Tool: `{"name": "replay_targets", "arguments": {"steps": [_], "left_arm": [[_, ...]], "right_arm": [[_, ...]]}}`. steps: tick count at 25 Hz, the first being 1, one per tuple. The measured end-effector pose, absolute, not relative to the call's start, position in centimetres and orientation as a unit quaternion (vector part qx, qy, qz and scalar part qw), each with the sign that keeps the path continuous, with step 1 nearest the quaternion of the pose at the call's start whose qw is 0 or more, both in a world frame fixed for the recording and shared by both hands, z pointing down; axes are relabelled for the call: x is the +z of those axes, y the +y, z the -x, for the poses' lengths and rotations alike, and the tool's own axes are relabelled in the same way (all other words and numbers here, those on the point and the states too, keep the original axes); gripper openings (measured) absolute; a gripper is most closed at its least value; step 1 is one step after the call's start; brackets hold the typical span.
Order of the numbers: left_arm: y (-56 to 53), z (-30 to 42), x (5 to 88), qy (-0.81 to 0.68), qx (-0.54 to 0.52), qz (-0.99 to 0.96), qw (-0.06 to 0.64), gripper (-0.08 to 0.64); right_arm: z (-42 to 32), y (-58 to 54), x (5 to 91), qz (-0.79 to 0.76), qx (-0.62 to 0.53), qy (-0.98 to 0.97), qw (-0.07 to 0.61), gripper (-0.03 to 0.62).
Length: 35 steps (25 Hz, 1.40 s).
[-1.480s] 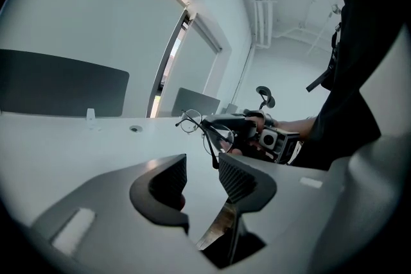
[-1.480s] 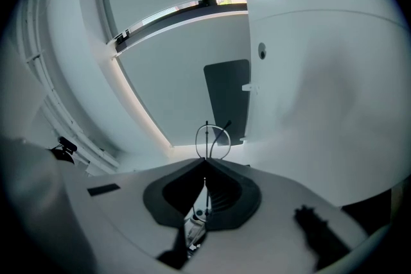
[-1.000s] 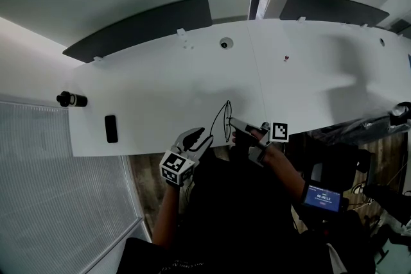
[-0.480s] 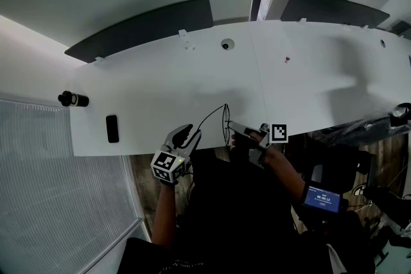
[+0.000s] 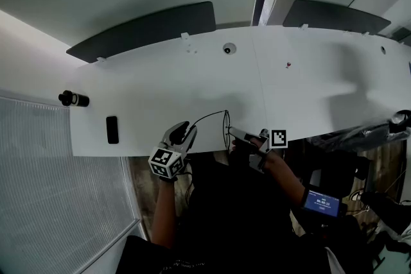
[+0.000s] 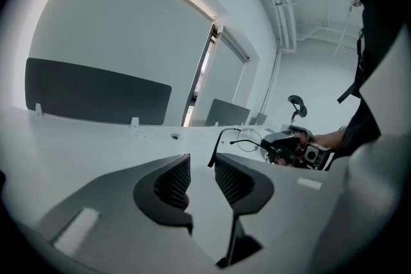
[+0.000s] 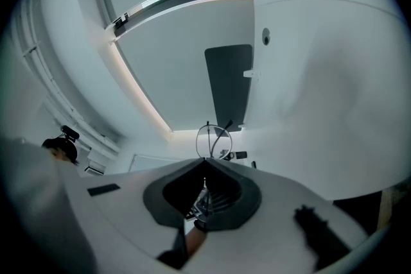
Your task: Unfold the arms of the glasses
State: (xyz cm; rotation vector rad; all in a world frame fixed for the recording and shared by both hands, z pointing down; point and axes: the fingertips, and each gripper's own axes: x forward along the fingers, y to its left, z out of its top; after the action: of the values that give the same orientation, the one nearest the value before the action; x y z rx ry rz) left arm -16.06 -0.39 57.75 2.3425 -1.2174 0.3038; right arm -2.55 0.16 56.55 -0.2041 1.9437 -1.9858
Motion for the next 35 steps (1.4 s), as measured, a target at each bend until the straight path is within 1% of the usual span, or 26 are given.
{"name": "replay_targets", "arguments": {"steps": [5,9,15,20,23,26,28,32,35], "left_arm": [[-1.0,16.9,58.7,-0.463,0.104,-0.844,0.250,0.107],[-0.8,17.4,58.9,-0.464,0.105,-0.841,0.256,0.106],[-1.7,18.9,58.7,-0.482,0.093,-0.830,0.265,0.106],[-1.5,18.4,59.2,-0.470,0.101,-0.834,0.270,0.106],[-0.8,17.7,60.3,-0.460,0.109,-0.833,0.287,0.106],[0.7,16.3,61.7,-0.443,0.098,-0.826,0.335,0.106],[2.0,15.0,62.1,-0.430,0.063,-0.809,0.397,0.107],[3.7,11.2,59.8,-0.347,-0.065,-0.771,0.531,0.124],[3.0,9.8,57.4,-0.305,-0.149,-0.738,0.584,0.124]], "right_arm": [[3.0,0.5,57.0,0.073,-0.705,0.686,0.161,0.011],[3.6,1.2,56.9,0.064,-0.703,0.692,0.149,0.011],[4.2,1.1,55.7,0.044,-0.698,0.697,0.157,0.010],[3.9,1.0,56.2,0.054,-0.697,0.697,0.156,0.011],[3.7,0.9,56.5,0.059,-0.699,0.696,0.153,0.010],[3.5,0.8,56.9,0.065,-0.697,0.698,0.150,0.011],[3.3,0.9,57.1,0.069,-0.698,0.697,0.148,0.011],[3.1,0.8,57.2,0.066,-0.700,0.696,0.148,0.011],[3.4,0.9,57.1,0.061,-0.699,0.697,0.148,0.010]]}}
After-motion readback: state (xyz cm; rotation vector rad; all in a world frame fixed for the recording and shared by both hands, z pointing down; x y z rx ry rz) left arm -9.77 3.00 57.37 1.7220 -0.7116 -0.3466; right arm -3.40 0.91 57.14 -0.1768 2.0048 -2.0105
